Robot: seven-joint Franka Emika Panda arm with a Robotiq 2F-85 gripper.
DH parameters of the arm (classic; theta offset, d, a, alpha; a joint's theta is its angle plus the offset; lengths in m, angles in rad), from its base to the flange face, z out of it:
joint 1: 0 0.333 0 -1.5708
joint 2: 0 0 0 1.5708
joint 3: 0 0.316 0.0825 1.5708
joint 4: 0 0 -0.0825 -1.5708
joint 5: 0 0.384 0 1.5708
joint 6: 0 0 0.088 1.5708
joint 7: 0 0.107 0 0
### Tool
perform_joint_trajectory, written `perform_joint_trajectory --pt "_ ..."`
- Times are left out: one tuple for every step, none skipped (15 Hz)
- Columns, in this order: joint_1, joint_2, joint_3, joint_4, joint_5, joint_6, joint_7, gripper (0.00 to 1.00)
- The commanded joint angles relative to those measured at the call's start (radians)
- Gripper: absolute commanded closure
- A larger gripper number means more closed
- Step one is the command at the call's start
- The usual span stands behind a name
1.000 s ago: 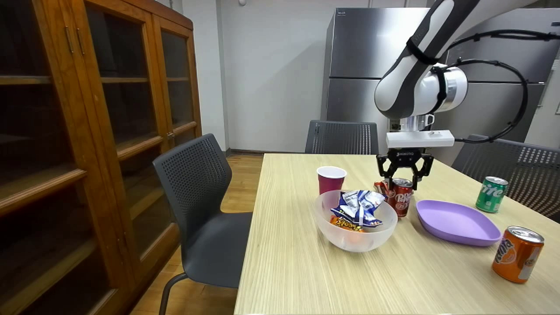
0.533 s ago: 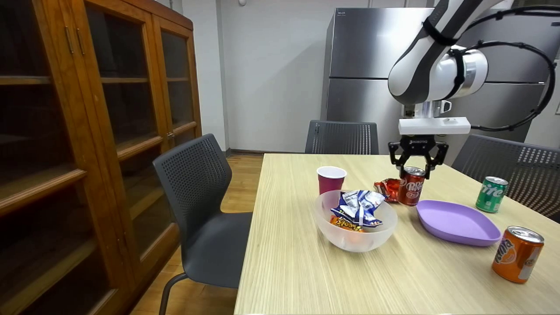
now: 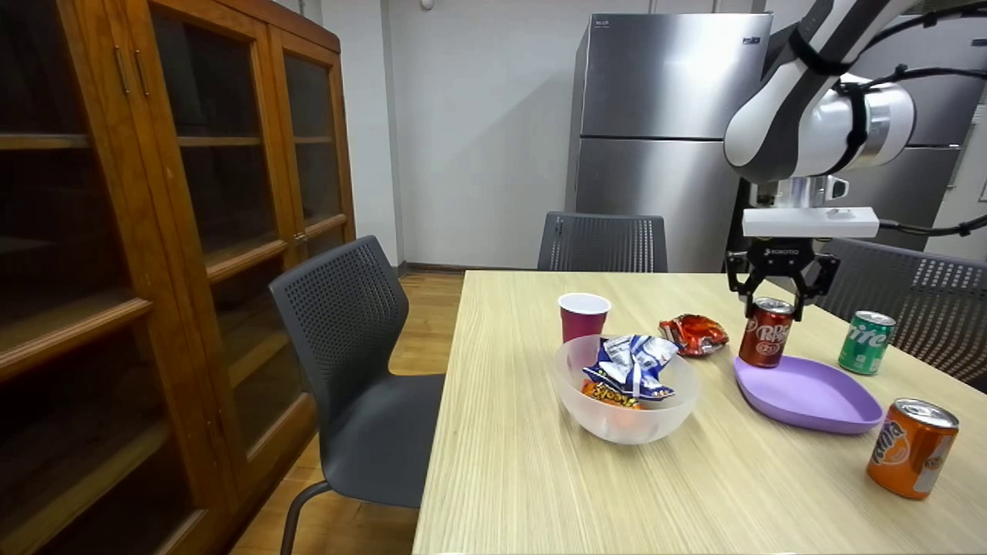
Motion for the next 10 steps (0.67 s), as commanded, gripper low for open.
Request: perform_joint_trajectory --pt "-0.027 -0.003 -0.006 0.008 0.026 -0.007 0.025 0.61" --pt "-0.034 0.005 -0.008 0.016 0.034 -0.009 0.026 0.61" --pt "-0.041 0.014 -0.008 0.024 0.042 -0.014 0.024 0.61" --pt "-0.045 0.025 -0.011 0.033 0.047 -0.017 0.025 0.61" --pt "-0.047 0.033 -0.014 0.040 0.049 -0.017 0.030 0.61" --pt "-0.051 0.045 -0.014 0.050 0.057 -0.020 0.032 0.61" --pt "-0.053 0.053 -0.015 0.057 0.064 -0.021 0.037 0.61" --pt "-0.058 0.061 -0.012 0.066 0.075 -0.023 0.036 0.61" --pt "-0.059 0.069 -0.012 0.072 0.083 -0.024 0.038 0.61" --pt "-0.058 0.078 -0.014 0.079 0.088 -0.022 0.044 0.61"
